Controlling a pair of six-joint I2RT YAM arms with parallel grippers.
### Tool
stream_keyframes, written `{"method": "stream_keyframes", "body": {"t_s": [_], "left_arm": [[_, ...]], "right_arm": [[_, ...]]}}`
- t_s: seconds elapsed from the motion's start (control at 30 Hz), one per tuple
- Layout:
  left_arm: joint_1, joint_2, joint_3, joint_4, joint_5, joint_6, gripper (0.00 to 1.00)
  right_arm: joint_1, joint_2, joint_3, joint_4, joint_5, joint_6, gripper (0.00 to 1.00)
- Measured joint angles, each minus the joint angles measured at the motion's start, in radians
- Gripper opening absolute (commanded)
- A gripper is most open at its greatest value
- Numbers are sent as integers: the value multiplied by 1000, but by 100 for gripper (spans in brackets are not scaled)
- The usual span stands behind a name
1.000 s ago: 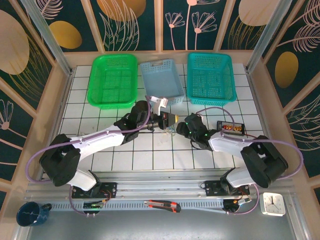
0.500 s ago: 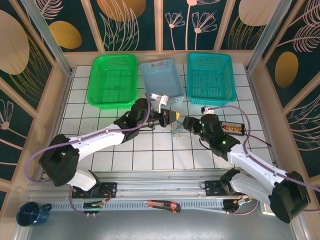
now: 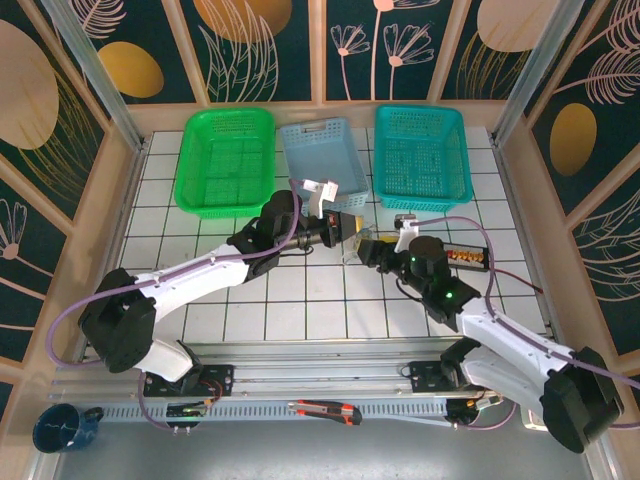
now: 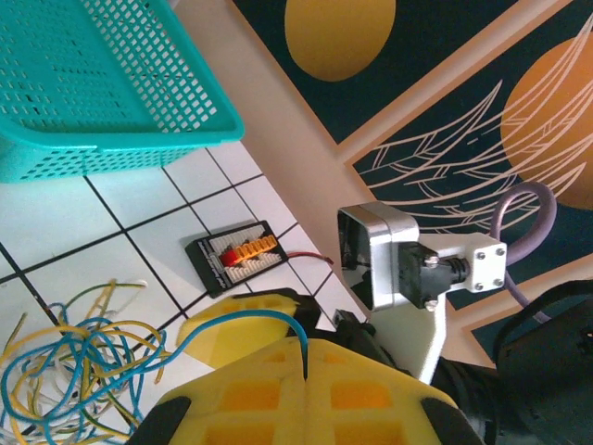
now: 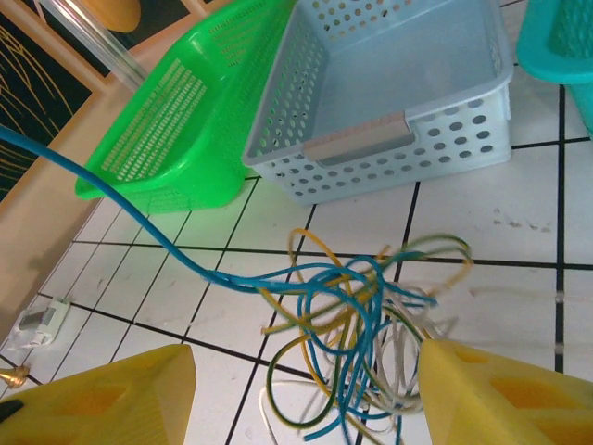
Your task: Untangle the cables
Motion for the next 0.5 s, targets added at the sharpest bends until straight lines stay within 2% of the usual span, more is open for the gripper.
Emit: {"method": "stream_keyframes", "body": {"t_s": [0.5], "left_arm": [[0,2,11,17,18,-35,0]], "right_arm": [[0,245,56,241,13,-24,61]]}}
